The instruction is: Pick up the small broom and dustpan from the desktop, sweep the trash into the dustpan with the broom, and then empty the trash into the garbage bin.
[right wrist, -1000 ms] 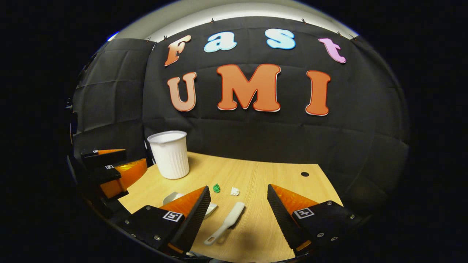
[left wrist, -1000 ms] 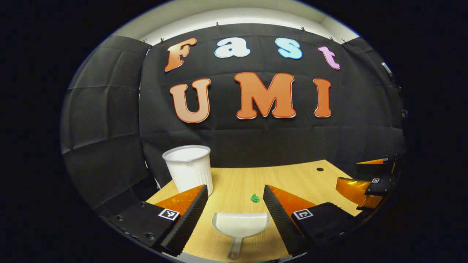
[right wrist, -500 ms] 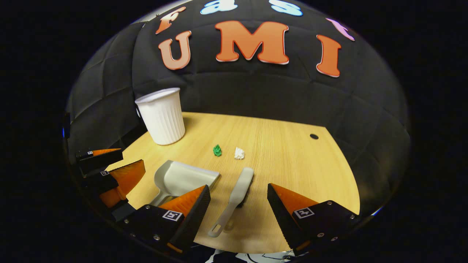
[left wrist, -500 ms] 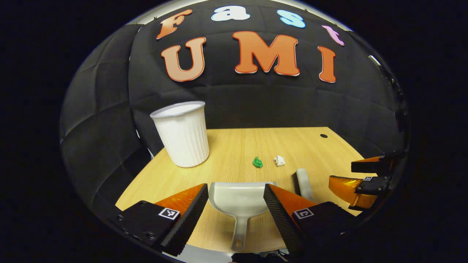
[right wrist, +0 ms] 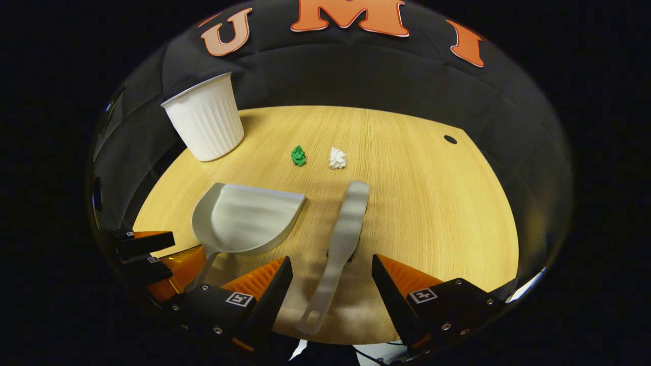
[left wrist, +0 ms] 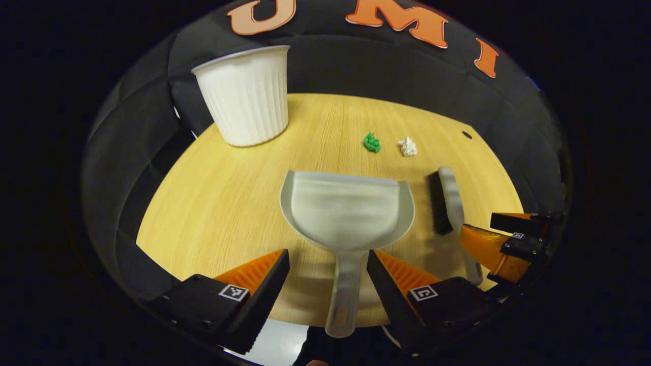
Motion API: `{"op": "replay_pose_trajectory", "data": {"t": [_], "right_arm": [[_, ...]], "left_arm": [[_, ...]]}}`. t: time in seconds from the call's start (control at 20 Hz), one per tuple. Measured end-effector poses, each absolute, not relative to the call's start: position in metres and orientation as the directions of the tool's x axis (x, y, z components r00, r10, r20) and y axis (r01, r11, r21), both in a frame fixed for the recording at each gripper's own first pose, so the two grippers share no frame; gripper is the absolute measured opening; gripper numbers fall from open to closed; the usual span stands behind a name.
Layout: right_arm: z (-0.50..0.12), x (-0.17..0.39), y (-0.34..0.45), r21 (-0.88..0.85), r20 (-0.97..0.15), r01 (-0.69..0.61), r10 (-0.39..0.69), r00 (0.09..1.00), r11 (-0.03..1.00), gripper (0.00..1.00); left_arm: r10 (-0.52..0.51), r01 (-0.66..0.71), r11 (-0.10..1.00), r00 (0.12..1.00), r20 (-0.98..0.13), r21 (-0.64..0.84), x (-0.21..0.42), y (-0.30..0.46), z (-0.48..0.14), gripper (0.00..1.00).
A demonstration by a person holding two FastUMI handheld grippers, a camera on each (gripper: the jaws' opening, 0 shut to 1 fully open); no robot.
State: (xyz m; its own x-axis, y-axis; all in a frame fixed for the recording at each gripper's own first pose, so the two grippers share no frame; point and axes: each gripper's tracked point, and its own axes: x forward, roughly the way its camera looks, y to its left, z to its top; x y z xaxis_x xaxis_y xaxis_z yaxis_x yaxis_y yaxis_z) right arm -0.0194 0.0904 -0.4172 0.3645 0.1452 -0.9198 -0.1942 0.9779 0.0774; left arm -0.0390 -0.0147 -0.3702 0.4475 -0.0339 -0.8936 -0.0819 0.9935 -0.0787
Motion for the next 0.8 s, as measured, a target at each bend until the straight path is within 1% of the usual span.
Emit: {"op": "replay_pose_trajectory", "data": {"t": [0.1,0.15,0.25,0.45,0.65,0.8], "right_arm": [[-0.426,-0.026,0.089,0.073,-0.935,-0.187,0.132,0.328,0.98,0.95],[-0.431,-0.029,0.089,0.07,-0.943,-0.183,0.125,0.308,0.981,0.95],[-0.442,-0.031,0.09,0.067,-0.957,-0.167,0.111,0.267,0.984,0.95],[-0.455,-0.033,0.087,0.06,-0.975,-0.125,0.085,0.206,0.99,0.95],[-0.468,-0.031,0.09,0.081,-0.987,-0.073,0.091,0.136,0.994,0.95],[-0.476,-0.028,0.094,0.095,-0.99,-0.054,0.1,0.102,0.994,0.95]], "left_arm": [[-0.051,-0.063,0.994,0.416,-0.908,-0.085,-0.036,-0.023,-0.372,0.99],[-0.059,-0.047,0.995,0.394,-0.917,-0.084,-0.038,-0.025,-0.375,0.97],[-0.078,-0.017,0.996,0.354,-0.932,-0.09,-0.043,-0.027,-0.383,0.99],[-0.091,-0.007,0.995,0.271,-0.958,-0.096,-0.043,-0.027,-0.389,0.99],[-0.117,-0.012,0.992,0.197,-0.973,-0.122,-0.05,-0.033,-0.39,0.99],[-0.13,0.0,0.991,0.167,-0.977,-0.132,-0.051,-0.036,-0.389,0.99]]}}
